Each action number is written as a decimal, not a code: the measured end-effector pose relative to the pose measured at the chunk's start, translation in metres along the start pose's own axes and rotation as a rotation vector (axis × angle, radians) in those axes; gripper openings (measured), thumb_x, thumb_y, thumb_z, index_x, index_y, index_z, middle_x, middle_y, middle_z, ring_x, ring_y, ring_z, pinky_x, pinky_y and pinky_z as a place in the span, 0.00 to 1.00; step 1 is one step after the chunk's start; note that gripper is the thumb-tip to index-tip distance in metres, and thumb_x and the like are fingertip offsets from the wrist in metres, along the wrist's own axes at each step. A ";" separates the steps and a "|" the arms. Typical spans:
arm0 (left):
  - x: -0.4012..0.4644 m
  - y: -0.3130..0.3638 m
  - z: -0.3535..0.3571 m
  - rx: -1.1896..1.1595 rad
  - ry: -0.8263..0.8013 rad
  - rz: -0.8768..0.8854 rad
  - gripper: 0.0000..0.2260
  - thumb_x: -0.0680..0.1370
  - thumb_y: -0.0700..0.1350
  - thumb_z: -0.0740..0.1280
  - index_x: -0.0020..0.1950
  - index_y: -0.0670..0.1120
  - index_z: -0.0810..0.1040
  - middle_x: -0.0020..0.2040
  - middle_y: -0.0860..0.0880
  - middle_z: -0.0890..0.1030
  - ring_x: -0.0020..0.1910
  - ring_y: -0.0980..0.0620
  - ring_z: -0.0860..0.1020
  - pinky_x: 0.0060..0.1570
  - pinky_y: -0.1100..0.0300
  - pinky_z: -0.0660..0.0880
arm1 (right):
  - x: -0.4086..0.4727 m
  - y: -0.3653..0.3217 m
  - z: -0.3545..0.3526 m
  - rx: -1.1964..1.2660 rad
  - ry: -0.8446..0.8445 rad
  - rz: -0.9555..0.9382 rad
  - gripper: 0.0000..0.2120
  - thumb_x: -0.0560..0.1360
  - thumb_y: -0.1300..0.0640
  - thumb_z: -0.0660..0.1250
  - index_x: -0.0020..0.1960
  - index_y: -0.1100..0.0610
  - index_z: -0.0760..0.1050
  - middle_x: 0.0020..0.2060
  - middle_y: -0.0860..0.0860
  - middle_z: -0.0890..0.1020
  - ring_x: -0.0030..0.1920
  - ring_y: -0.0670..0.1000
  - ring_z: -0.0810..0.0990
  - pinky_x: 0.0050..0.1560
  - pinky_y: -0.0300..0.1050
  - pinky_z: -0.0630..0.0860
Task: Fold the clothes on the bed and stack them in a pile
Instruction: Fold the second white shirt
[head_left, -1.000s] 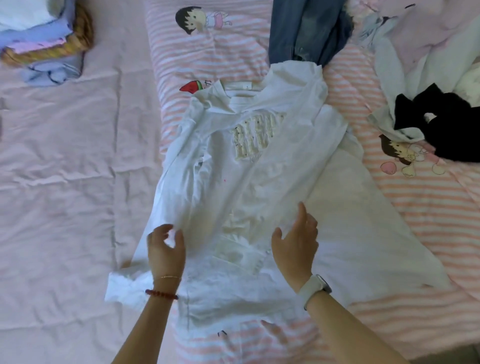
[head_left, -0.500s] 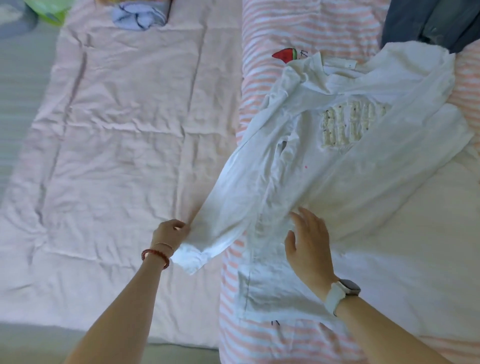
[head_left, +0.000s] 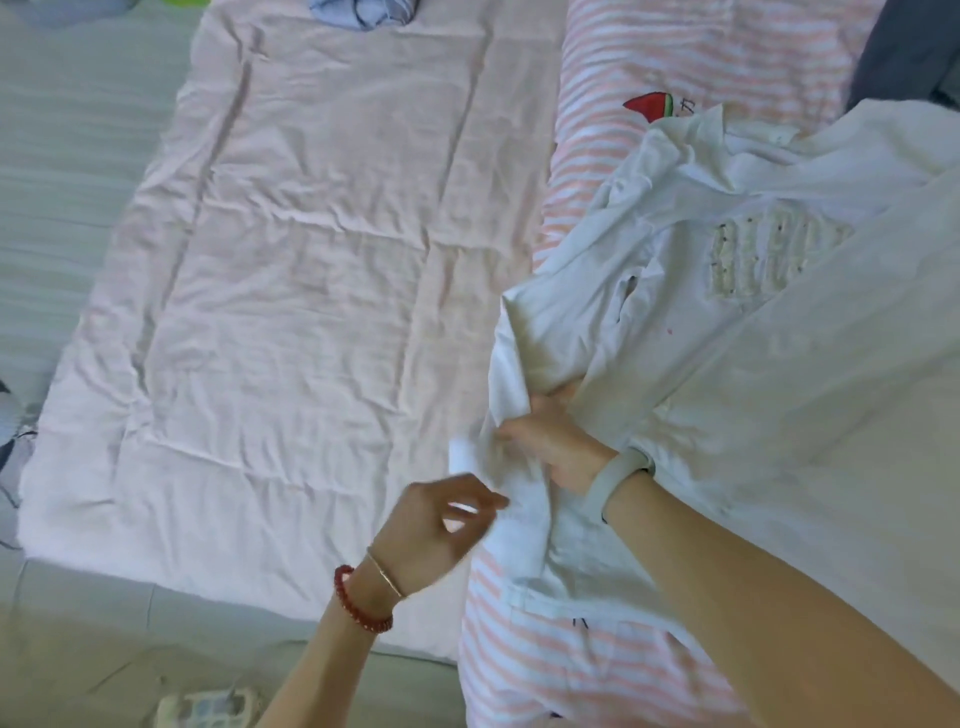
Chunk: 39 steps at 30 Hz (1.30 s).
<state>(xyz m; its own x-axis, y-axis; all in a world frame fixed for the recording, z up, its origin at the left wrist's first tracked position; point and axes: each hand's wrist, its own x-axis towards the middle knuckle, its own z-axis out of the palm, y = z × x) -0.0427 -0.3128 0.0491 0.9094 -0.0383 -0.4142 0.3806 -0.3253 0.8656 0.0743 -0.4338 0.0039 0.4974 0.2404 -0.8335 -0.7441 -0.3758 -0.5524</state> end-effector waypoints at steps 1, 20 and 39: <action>0.003 -0.003 -0.004 -0.061 0.135 -0.063 0.08 0.75 0.32 0.65 0.41 0.45 0.77 0.41 0.55 0.84 0.42 0.56 0.82 0.43 0.65 0.77 | -0.002 0.001 -0.006 -0.005 0.058 -0.052 0.14 0.71 0.68 0.63 0.57 0.66 0.73 0.43 0.58 0.79 0.40 0.54 0.78 0.38 0.40 0.76; 0.243 0.139 0.064 1.136 -0.376 0.420 0.12 0.71 0.52 0.66 0.54 0.54 0.77 0.65 0.58 0.71 0.74 0.54 0.54 0.72 0.48 0.46 | -0.139 0.027 -0.220 -0.149 0.149 -0.186 0.18 0.77 0.54 0.63 0.42 0.71 0.71 0.34 0.54 0.70 0.35 0.51 0.68 0.38 0.44 0.64; 0.302 0.183 0.131 1.385 -0.058 0.422 0.18 0.76 0.56 0.62 0.66 0.56 0.70 0.69 0.48 0.68 0.70 0.45 0.59 0.69 0.41 0.45 | -0.121 0.104 -0.321 -0.460 0.895 0.161 0.17 0.78 0.58 0.57 0.67 0.57 0.65 0.57 0.56 0.76 0.53 0.58 0.75 0.46 0.47 0.71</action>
<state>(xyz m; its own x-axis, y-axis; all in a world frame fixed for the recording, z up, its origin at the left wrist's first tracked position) 0.2796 -0.5074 0.0459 0.8897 -0.3872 -0.2420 -0.4044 -0.9142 -0.0243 0.0795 -0.7893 0.0502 0.6981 -0.5298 -0.4815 -0.6816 -0.6978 -0.2203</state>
